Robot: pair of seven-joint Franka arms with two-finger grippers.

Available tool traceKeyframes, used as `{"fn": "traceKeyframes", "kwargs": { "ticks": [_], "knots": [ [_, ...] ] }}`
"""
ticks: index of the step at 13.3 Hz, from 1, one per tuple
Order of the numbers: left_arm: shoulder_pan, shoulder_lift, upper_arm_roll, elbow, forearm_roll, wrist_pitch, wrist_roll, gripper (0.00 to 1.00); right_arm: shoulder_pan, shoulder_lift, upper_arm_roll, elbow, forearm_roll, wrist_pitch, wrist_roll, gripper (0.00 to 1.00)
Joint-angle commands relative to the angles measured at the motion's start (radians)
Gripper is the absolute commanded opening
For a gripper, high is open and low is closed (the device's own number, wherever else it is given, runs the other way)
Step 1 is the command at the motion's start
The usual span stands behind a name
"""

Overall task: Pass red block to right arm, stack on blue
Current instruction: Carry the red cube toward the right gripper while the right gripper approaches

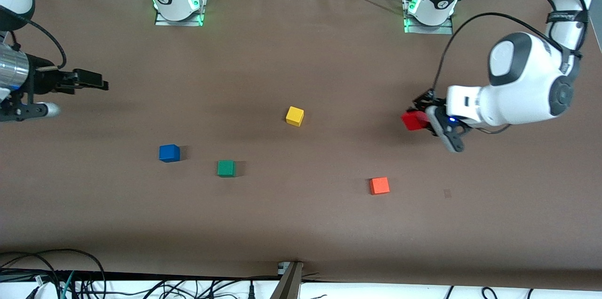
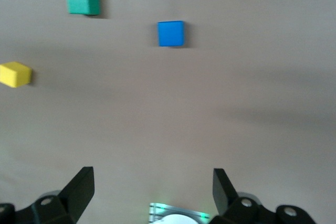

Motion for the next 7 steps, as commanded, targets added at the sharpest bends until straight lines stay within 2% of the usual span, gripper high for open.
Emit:
{"fn": "traceKeyframes", "kwargs": {
  "ticks": [1, 4, 7],
  "knots": [
    [0.008, 0.046, -0.062, 0.062, -0.088, -0.005, 0.062, 0.09, -0.006, 0.072, 0.003, 0.018, 0.141, -0.009, -0.010, 1.00],
    [-0.035, 0.077, -0.069, 0.076, -0.283, 0.079, 0.225, 0.09, -0.013, 0.140, 0.002, 0.017, 0.389, -0.014, -0.010, 1.00],
    [-0.119, 0.084, -0.069, 0.077, -0.467, 0.192, 0.330, 0.09, -0.012, 0.215, 0.002, 0.011, 0.604, -0.016, -0.013, 1.00]
  ]
}}
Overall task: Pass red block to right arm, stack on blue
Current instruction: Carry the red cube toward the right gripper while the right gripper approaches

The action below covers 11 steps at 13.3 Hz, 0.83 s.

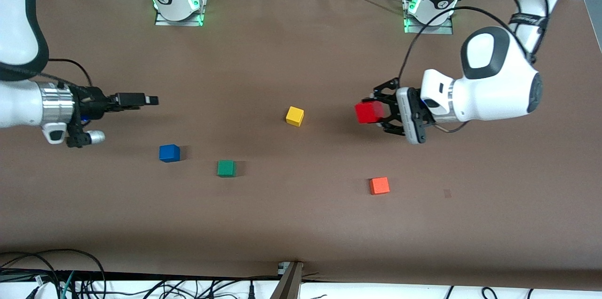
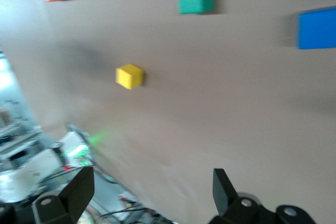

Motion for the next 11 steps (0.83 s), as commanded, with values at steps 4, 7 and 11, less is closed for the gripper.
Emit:
{"fn": "traceKeyframes", "kwargs": {
  "ticks": [4, 7, 11],
  "knots": [
    [-0.187, 0.079, -0.008, 0.045, -0.297, 0.259, 0.227, 0.05, 0.006, 0.146, 0.008, 0.004, 0.371, -0.036, -0.078, 1.00],
    [-0.249, 0.123, -0.010, 0.089, -0.347, 0.323, 0.333, 0.05, 0.052, 0.189, 0.008, 0.004, 0.518, -0.030, -0.081, 1.00],
    [-0.266, 0.159, -0.010, 0.121, -0.386, 0.331, 0.437, 0.04, 0.101, 0.209, 0.008, -0.022, 0.710, -0.008, -0.087, 1.00]
  ]
}}
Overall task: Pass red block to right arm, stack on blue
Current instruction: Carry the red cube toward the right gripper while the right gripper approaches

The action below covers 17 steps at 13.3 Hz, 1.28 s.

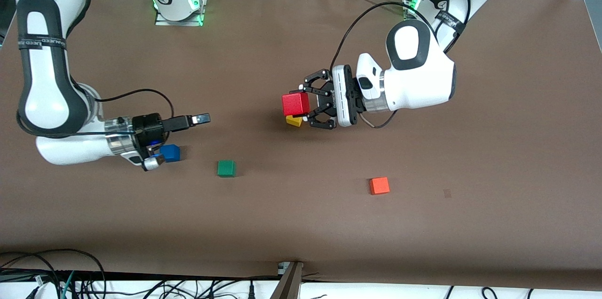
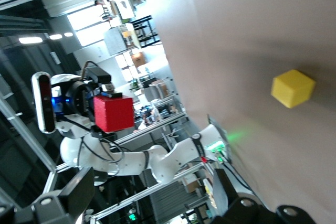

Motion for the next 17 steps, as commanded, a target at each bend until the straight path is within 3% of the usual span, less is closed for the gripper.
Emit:
{"fn": "traceKeyframes", "kwargs": {
  "ticks": [1, 5, 7, 14, 17],
  "knots": [
    [-0.022, 0.067, -0.005, 0.054, -0.098, 0.018, 0.146, 0.03, 0.026, 0.002, -0.002, -0.028, 0.104, 0.023, -0.016, 1.00],
    [-0.086, 0.090, -0.005, 0.056, -0.298, 0.120, 0.297, 0.02, 0.106, 0.002, -0.002, -0.071, 0.250, 0.118, -0.056, 1.00],
    [-0.114, 0.093, -0.002, 0.064, -0.408, 0.156, 0.391, 0.02, 0.126, 0.002, -0.002, -0.077, 0.273, 0.135, -0.066, 1.00],
    [-0.146, 0.107, 0.004, 0.080, -0.461, 0.159, 0.403, 0.01, 0.135, -0.008, 0.013, -0.114, 0.322, 0.135, -0.105, 1.00],
    [-0.157, 0.182, 0.013, 0.128, -0.458, 0.159, 0.463, 0.01, 0.137, -0.011, 0.018, -0.114, 0.333, 0.140, -0.102, 1.00]
  ]
}}
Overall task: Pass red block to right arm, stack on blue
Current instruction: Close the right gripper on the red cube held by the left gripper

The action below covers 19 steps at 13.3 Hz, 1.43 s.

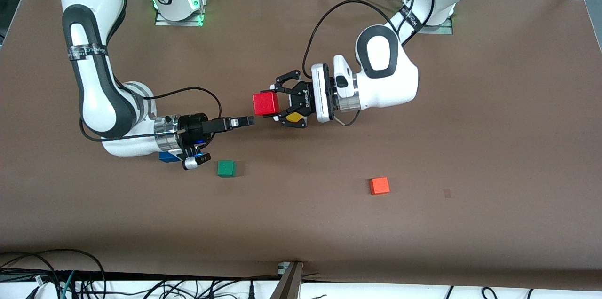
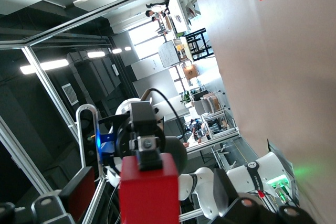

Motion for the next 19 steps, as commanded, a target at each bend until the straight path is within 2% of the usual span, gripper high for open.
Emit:
{"fn": "traceKeyframes", "kwargs": {
  "ticks": [1, 9, 10, 13, 14, 15, 16, 18, 19],
  "knots": [
    [-0.028, 0.065, 0.009, 0.074, -0.034, 0.008, 0.069, 0.01, 0.001, -0.027, 0.009, -0.024, 0.028, 0.014, -0.010, 1.00],
    [-0.032, 0.065, 0.008, 0.077, -0.043, 0.022, 0.069, 0.00, 0.033, -0.035, 0.011, -0.032, 0.028, 0.067, -0.007, 1.00],
    [-0.032, 0.065, 0.008, 0.077, -0.043, 0.022, 0.069, 0.00, 0.037, -0.038, 0.011, -0.032, 0.028, 0.073, -0.007, 0.97],
    [-0.034, 0.065, 0.006, 0.077, -0.043, 0.023, 0.066, 0.00, 0.037, -0.043, 0.011, -0.032, 0.028, 0.073, -0.007, 0.61],
    [-0.034, 0.064, 0.005, 0.078, -0.045, 0.023, 0.063, 0.00, 0.037, -0.044, 0.011, -0.032, 0.028, 0.073, -0.007, 0.36],
    [-0.034, 0.064, 0.005, 0.077, -0.057, 0.023, 0.063, 0.00, 0.037, -0.043, 0.011, -0.032, 0.028, 0.073, -0.007, 0.23],
    [-0.034, 0.064, 0.005, 0.077, -0.062, 0.023, 0.063, 0.00, 0.037, -0.044, 0.011, -0.032, 0.028, 0.073, -0.007, 0.18],
    [-0.032, 0.061, 0.005, 0.077, -0.069, 0.023, 0.063, 0.00, 0.037, -0.044, 0.011, -0.031, 0.028, 0.073, -0.007, 0.17],
    [-0.032, 0.061, 0.003, 0.077, -0.071, 0.022, 0.057, 0.16, 0.037, -0.044, 0.011, -0.031, 0.028, 0.073, -0.005, 0.17]
  ]
}}
